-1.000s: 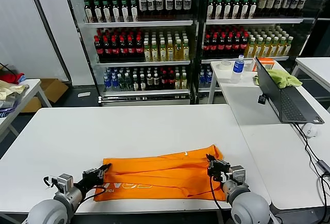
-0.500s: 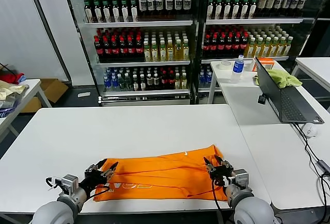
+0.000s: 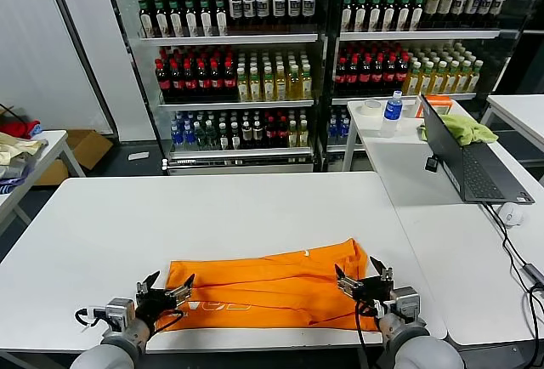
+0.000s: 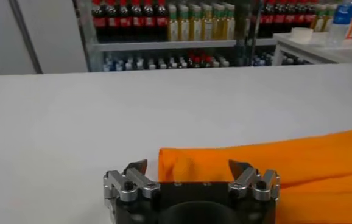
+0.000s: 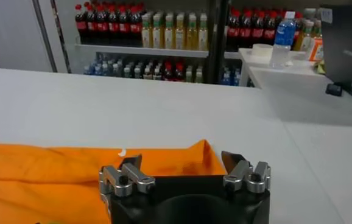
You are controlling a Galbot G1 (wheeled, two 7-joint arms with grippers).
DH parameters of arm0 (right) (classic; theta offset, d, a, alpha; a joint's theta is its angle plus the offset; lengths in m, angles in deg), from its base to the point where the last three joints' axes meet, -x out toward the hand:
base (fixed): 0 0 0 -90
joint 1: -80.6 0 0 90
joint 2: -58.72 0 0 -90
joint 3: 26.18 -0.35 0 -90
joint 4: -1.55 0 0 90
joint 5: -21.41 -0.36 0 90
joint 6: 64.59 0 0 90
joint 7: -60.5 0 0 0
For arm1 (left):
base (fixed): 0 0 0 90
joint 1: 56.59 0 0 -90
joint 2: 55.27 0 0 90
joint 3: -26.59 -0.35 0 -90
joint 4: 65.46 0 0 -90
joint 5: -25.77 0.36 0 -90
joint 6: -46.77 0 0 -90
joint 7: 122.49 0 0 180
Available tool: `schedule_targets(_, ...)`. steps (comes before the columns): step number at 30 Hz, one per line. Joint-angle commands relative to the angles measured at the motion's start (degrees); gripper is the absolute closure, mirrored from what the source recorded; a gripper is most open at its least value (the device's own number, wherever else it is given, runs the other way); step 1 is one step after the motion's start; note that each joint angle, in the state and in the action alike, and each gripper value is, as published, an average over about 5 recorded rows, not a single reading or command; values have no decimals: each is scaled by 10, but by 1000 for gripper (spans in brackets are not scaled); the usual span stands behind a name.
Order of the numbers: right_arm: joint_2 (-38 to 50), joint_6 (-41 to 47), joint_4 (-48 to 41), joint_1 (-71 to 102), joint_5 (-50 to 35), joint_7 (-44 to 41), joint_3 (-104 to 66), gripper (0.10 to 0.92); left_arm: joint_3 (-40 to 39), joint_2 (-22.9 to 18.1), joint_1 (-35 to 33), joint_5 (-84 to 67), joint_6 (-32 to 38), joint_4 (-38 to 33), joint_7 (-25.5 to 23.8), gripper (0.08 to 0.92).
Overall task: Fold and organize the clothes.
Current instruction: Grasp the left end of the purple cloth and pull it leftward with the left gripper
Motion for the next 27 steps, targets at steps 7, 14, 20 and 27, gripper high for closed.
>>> schedule_targets(7,-13,2,1,11,34,13,11,203,-10,-36,-3,-39,4,3,69,177)
schedule_targets(14,-14,2,-1,11,34,13,10,203,-14,-40,-9,-34,-10,8,78,286)
schedule_targets(20,-14,2,-3,11,35,16,9,203,-18,-41,-16,-23,-19,4,69,459)
schedule_targets(27,-17,1,-5,9,40,20,11,203,-20,-47,-11,3,-18,5,55,658)
